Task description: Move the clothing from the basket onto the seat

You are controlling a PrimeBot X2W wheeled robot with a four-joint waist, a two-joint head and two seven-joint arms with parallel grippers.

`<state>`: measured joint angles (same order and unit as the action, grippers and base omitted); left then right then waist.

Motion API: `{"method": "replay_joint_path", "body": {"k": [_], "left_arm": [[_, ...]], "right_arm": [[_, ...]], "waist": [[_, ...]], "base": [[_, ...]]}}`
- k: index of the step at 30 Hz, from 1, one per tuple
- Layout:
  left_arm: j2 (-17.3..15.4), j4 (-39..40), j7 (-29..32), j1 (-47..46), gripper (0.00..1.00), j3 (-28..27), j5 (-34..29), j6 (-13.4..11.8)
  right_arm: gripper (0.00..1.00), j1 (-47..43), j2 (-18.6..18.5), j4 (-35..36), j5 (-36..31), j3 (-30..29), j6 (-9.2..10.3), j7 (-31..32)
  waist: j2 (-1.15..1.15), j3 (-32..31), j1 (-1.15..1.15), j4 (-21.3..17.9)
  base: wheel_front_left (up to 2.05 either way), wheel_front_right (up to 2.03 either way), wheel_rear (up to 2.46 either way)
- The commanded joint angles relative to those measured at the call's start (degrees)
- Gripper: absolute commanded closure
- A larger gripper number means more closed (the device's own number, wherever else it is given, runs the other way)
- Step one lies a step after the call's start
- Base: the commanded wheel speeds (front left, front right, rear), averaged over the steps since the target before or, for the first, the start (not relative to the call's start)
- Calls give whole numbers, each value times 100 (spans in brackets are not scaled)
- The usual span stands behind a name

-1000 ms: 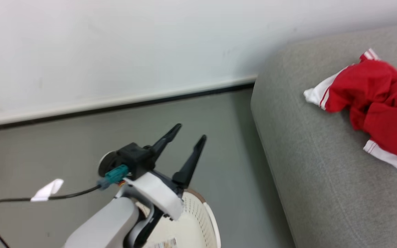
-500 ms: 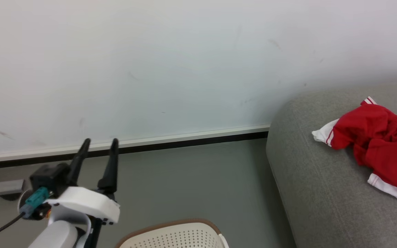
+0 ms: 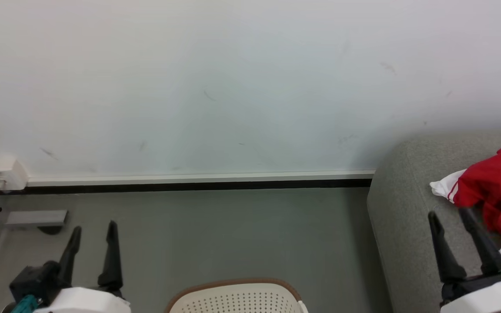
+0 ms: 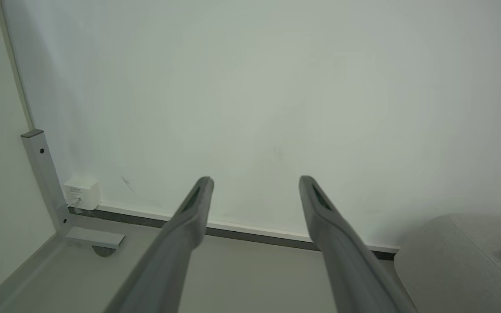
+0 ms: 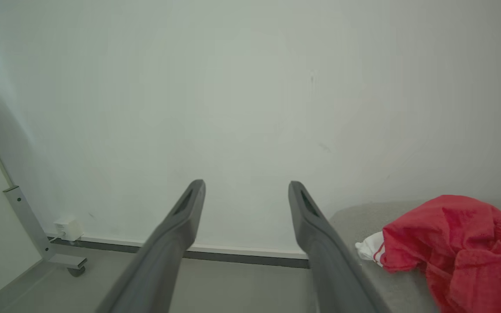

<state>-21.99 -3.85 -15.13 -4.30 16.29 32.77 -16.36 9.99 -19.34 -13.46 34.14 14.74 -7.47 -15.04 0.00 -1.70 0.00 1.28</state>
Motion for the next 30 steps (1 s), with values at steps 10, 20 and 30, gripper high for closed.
{"method": "replay_joint_path", "body": {"k": [10,20,30], "left_arm": [[838,-102,-1,772,0,-1058,-1040,652],[1365,-362,-1,803,0,-1637,-1663,1254],[1624,-479,-1,731,0,-1975,-1990,1586]], "right_arm": [[0,-739,573,399,-933,-269,-3,-17],[0,-618,708,302,-1146,-400,-3,-18],[0,-598,736,255,-1153,-399,-3,-18]], "waist": [[0,40,0,-12],[0,60,0,-68],[0,65,0,-90]], "base": [[0,0,0],[0,0,0],[0,0,0]]}}
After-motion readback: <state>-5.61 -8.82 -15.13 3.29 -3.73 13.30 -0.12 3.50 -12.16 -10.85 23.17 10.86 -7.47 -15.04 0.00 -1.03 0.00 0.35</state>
